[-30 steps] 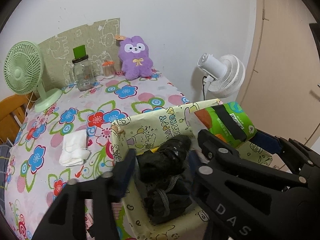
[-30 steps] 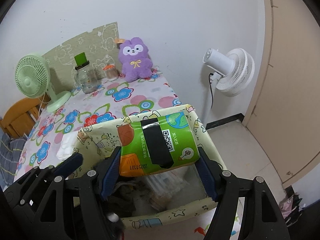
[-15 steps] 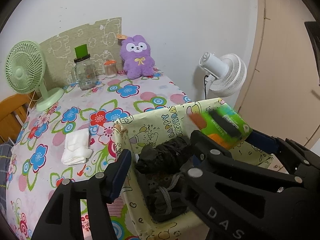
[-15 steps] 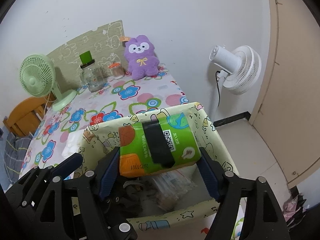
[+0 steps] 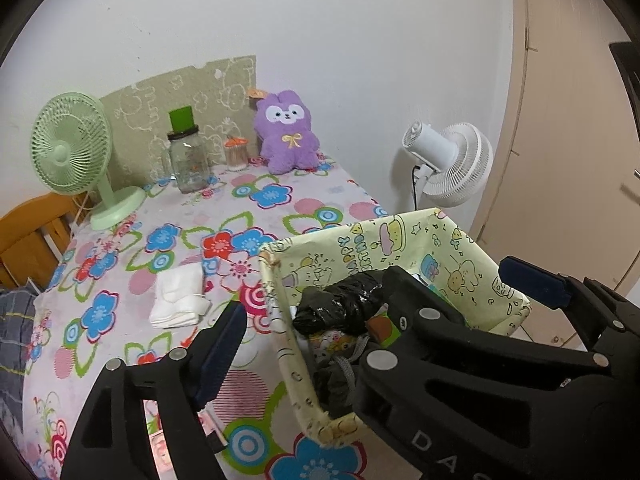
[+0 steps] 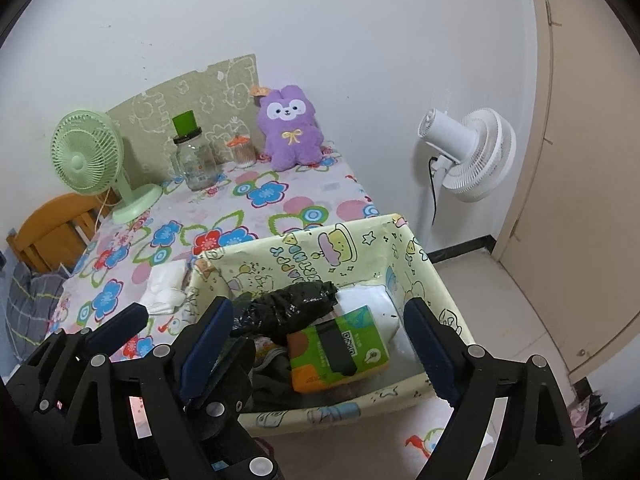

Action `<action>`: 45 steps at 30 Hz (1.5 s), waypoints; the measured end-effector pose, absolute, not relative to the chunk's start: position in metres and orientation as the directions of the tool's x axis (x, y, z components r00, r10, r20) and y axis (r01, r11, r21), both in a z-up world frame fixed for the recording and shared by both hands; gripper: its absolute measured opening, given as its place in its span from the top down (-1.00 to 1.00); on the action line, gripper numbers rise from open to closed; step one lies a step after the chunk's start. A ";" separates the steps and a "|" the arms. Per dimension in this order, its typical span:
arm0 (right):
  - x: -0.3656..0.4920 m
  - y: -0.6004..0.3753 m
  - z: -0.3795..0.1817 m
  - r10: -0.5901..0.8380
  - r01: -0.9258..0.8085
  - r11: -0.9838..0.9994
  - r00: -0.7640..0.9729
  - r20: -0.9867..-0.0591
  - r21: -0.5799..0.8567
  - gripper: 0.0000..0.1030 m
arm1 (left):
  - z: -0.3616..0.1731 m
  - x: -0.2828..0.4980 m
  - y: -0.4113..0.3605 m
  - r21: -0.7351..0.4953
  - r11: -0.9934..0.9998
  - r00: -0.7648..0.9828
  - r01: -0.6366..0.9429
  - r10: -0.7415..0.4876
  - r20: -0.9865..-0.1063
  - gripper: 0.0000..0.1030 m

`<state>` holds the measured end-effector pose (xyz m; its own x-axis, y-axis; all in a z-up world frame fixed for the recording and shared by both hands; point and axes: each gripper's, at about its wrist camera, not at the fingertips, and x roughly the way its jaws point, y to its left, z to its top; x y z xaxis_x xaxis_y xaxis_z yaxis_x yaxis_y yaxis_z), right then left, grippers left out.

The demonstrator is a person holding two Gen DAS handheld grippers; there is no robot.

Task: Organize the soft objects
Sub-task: 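Open the left tool over the yellow box while the right tool releases the tissue pack inside, then withdraw both tools from the box back over the table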

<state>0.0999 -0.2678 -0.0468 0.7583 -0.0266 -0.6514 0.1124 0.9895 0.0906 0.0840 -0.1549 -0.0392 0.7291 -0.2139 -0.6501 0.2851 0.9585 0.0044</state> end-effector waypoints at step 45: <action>0.028 -0.168 -0.023 0.047 -0.028 0.999 0.847 -0.529 0.044 -1.00 | -0.021 0.009 -0.057 0.019 0.982 0.826 0.186 -0.145 -0.544 -0.99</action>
<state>0.0277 -0.1679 -0.0230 0.8473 0.0467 -0.5290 -0.0276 0.9987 0.0439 0.0086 -0.0571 -0.0210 0.8265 -0.1454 -0.5439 0.1856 0.9824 0.0193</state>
